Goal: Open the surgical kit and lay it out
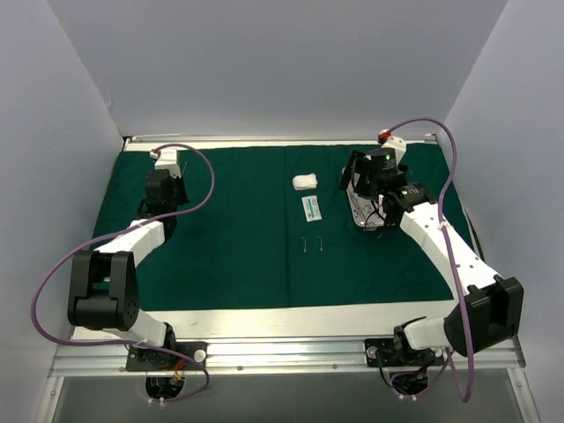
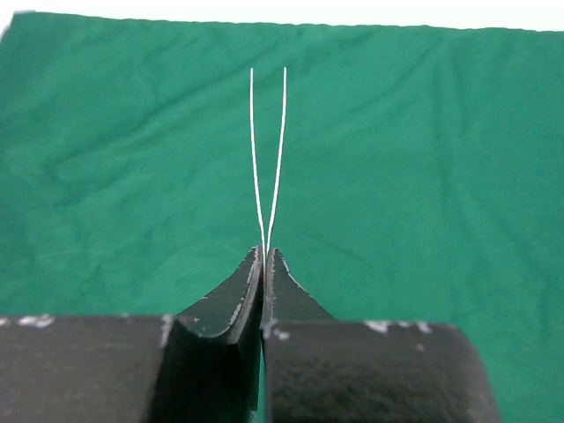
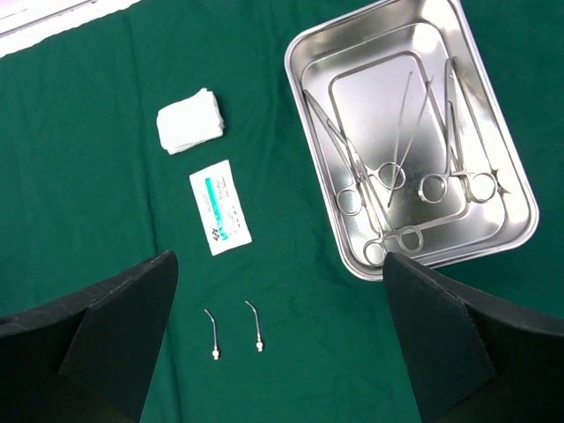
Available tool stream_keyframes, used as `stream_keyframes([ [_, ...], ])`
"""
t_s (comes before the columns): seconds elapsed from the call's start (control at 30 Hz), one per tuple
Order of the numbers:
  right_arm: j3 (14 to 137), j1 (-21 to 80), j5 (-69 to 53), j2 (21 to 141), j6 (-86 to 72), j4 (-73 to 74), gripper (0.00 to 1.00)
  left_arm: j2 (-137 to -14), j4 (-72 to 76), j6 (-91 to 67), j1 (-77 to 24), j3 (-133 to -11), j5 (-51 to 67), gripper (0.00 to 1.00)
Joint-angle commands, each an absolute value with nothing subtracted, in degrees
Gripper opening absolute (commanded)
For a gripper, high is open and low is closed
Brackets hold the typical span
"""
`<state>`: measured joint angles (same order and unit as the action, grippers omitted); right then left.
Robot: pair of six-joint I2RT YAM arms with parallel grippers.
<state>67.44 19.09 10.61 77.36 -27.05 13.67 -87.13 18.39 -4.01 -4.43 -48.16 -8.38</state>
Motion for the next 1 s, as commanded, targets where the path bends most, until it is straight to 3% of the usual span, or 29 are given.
stream_keyframes([
  [0.0, 67.1, 18.6, 9.7, 76.8, -26.1, 12.3, 0.96, -88.7, 16.8, -3.3, -1.8, -50.4, -4.1, 0.02],
  [0.7, 63.7, 17.3, 6.3, 77.3, -25.4, 9.9, 0.95, -93.4, 10.3, -0.4, 4.6, -54.1, -1.3, 0.02],
  [0.97, 62.9, 17.0, 4.6, 78.0, -25.2, 9.1, 0.95, -95.4, 9.5, -0.3, 4.9, -54.4, -1.0, 0.08],
])
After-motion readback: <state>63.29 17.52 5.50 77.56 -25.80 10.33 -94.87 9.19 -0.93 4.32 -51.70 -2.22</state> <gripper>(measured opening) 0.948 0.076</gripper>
